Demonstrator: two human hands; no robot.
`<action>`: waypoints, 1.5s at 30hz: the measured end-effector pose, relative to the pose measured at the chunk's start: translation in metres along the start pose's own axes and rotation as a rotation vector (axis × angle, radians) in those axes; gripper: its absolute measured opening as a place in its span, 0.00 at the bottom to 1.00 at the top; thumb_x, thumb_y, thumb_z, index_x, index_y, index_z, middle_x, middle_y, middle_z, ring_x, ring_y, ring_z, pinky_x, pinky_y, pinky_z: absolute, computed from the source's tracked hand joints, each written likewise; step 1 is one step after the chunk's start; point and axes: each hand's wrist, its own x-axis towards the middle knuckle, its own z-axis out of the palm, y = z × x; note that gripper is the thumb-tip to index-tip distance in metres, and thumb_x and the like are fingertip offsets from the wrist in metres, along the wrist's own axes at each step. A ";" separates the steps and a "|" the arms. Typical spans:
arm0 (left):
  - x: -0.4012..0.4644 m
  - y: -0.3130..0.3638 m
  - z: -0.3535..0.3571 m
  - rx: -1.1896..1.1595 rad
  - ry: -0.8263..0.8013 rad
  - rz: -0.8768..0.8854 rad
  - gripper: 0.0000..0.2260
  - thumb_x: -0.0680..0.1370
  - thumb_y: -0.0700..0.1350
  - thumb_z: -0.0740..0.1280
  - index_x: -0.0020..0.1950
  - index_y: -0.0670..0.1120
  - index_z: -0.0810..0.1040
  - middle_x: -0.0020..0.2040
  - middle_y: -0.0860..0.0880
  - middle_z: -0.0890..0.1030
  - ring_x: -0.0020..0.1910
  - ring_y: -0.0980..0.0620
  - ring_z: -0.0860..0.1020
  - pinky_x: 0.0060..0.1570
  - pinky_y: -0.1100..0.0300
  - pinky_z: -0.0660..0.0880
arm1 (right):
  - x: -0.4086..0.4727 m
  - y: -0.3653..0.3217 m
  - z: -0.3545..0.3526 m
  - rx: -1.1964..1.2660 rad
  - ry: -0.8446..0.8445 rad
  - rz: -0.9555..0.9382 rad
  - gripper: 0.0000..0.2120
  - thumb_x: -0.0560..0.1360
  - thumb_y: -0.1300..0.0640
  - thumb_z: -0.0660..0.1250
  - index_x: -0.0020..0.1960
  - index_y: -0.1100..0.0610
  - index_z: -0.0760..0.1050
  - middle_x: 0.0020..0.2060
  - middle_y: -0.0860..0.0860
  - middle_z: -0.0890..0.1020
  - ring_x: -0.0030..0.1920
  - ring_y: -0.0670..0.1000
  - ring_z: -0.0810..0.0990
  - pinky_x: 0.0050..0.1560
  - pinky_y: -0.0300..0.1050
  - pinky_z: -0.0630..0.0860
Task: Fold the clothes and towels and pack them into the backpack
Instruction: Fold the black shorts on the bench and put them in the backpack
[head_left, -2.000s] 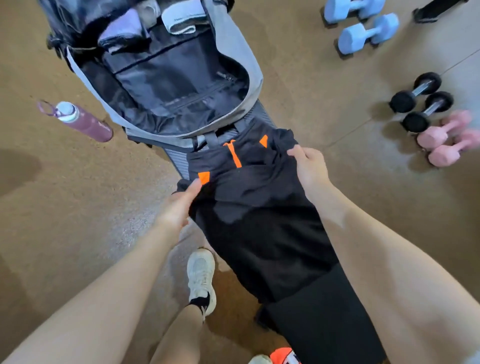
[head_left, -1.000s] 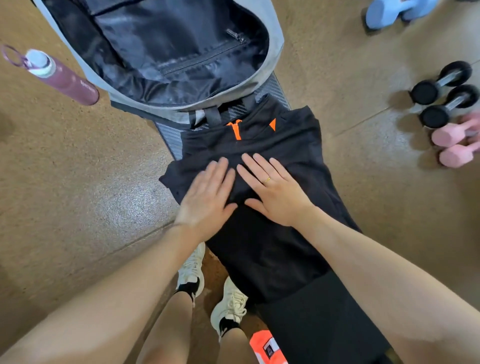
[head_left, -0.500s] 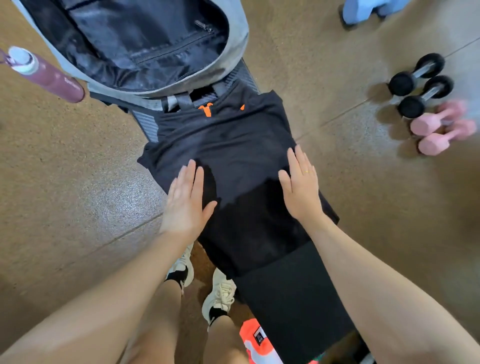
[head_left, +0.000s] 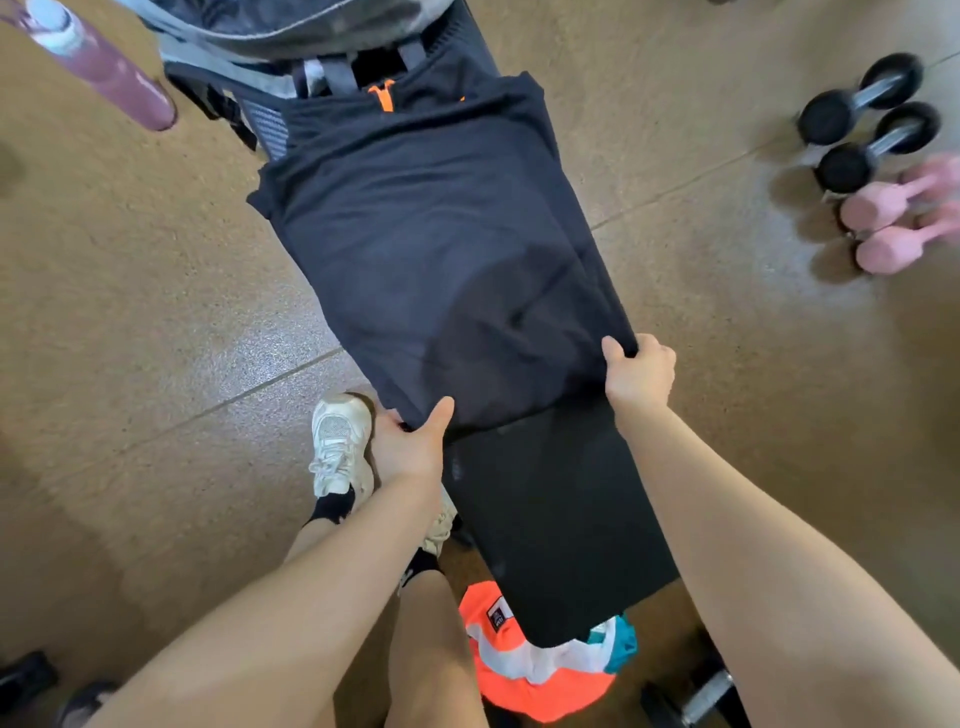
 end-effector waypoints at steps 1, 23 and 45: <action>0.000 -0.001 0.001 0.002 0.013 0.000 0.13 0.72 0.50 0.70 0.49 0.45 0.72 0.45 0.48 0.78 0.47 0.45 0.76 0.53 0.54 0.72 | -0.001 0.001 0.001 -0.016 0.003 -0.009 0.16 0.76 0.51 0.63 0.57 0.63 0.74 0.59 0.61 0.72 0.57 0.63 0.73 0.62 0.59 0.70; -0.087 0.078 -0.100 0.121 -0.326 0.108 0.12 0.78 0.35 0.60 0.40 0.48 0.77 0.49 0.43 0.77 0.37 0.52 0.74 0.35 0.63 0.71 | -0.107 -0.036 -0.107 0.717 -0.129 0.181 0.05 0.76 0.64 0.64 0.50 0.56 0.72 0.36 0.56 0.75 0.24 0.48 0.68 0.27 0.39 0.68; 0.099 0.147 -0.031 1.337 -0.117 1.398 0.28 0.76 0.55 0.53 0.71 0.40 0.63 0.72 0.42 0.65 0.71 0.45 0.62 0.70 0.51 0.50 | -0.025 -0.111 0.086 -0.604 -0.105 -1.183 0.28 0.78 0.46 0.53 0.73 0.59 0.59 0.73 0.55 0.64 0.73 0.55 0.61 0.72 0.56 0.58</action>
